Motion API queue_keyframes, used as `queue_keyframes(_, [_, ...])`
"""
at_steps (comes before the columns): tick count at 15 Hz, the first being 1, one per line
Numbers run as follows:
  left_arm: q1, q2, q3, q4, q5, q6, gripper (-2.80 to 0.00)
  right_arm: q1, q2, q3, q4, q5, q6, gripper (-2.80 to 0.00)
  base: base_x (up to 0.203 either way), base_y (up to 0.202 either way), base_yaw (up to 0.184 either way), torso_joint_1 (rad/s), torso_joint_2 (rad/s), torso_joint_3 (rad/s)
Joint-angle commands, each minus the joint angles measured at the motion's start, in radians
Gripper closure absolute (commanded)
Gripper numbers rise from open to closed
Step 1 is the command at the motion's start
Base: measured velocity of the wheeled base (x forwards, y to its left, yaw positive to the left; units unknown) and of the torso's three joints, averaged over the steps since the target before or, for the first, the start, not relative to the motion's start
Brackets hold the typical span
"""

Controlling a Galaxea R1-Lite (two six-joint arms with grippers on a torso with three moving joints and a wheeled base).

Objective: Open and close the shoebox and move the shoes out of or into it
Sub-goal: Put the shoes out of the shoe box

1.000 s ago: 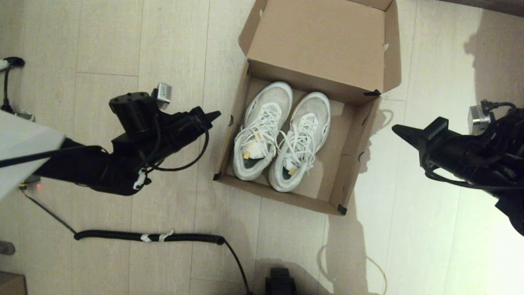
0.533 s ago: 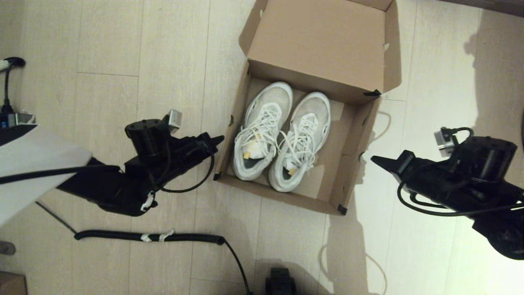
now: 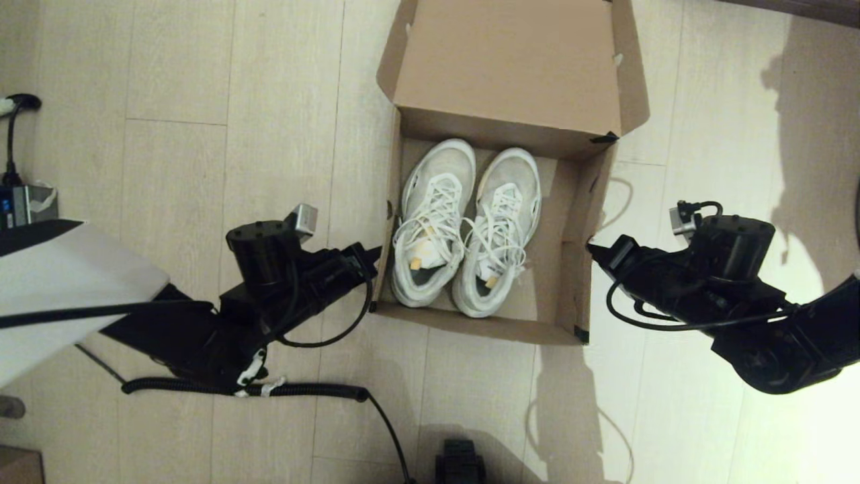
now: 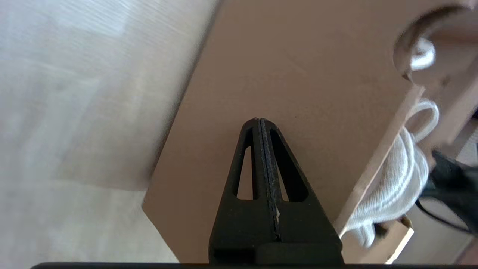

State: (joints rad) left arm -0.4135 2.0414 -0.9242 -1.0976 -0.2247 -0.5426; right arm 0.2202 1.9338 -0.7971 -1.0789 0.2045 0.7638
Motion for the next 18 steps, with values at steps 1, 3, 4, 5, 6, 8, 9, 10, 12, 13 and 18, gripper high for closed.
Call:
queue_keyframes(1, [-0.024,-0.032,0.027,-0.007,-0.004,-0.004,0.0,-0.02,0.013,-0.027,-0.005,0.007,0.003,0.0,0.0,0.0,0.0,0.0,0.0,0.0])
queue_keyframes(3, [-0.024,-0.043,0.034,-0.007,0.007,-0.004,0.0,-0.029,-0.007,-0.031,0.01,0.007,0.003,0.0,0.0,0.0,0.0,0.0,0.0,0.0])
queue_keyframes(4, [-0.024,-0.046,0.034,-0.007,0.025,-0.004,0.0,-0.033,-0.027,-0.024,0.012,0.007,0.003,0.0,0.0,0.0,0.0,0.0,0.0,0.0])
queue_keyframes(5, [-0.019,-0.054,0.034,-0.007,0.034,-0.004,0.0,-0.038,-0.053,-0.019,0.019,0.007,0.003,0.0,0.0,0.0,0.0,0.0,0.0,0.0])
queue_keyframes(6, [-0.011,-0.076,0.037,-0.006,0.037,-0.004,0.0,-0.047,-0.091,-0.015,0.045,0.007,0.0,0.0,0.0,0.0,0.0,0.0,0.0,0.0])
queue_keyframes(8, [0.029,-0.102,0.081,-0.008,0.037,-0.004,0.0,-0.071,-0.18,-0.001,0.139,0.007,-0.015,0.0,0.0,0.0,0.0,0.0,0.0,0.0])
queue_keyframes(9, [0.061,-0.12,0.113,-0.01,0.037,-0.003,0.0,-0.089,-0.224,0.009,0.201,0.003,-0.04,0.0,0.0,0.0,0.0,0.0,0.0,0.0])
queue_keyframes(10, [0.104,-0.144,0.142,-0.012,0.037,0.006,0.0,-0.112,-0.265,0.017,0.271,-0.022,-0.095,0.0,0.0,0.0,0.0,0.0,0.0,0.0])
queue_keyframes(12, [0.207,-0.225,0.208,-0.013,0.036,0.061,0.0,-0.117,-0.34,0.02,0.388,-0.117,-0.288,0.0,0.0,0.0,0.0,0.0,0.0,0.0])
queue_keyframes(13, [0.243,-0.258,0.233,-0.013,0.036,0.108,0.0,-0.085,-0.356,0.02,0.401,-0.128,-0.331,0.0,0.0,0.0,0.0,0.0,0.0,0.0])
queue_keyframes(18, [0.283,-0.337,0.323,-0.013,0.072,0.345,0.0,0.112,-0.336,-0.005,0.41,-0.141,-0.37,0.0,0.0,0.0,0.0,0.0,0.0,0.0])
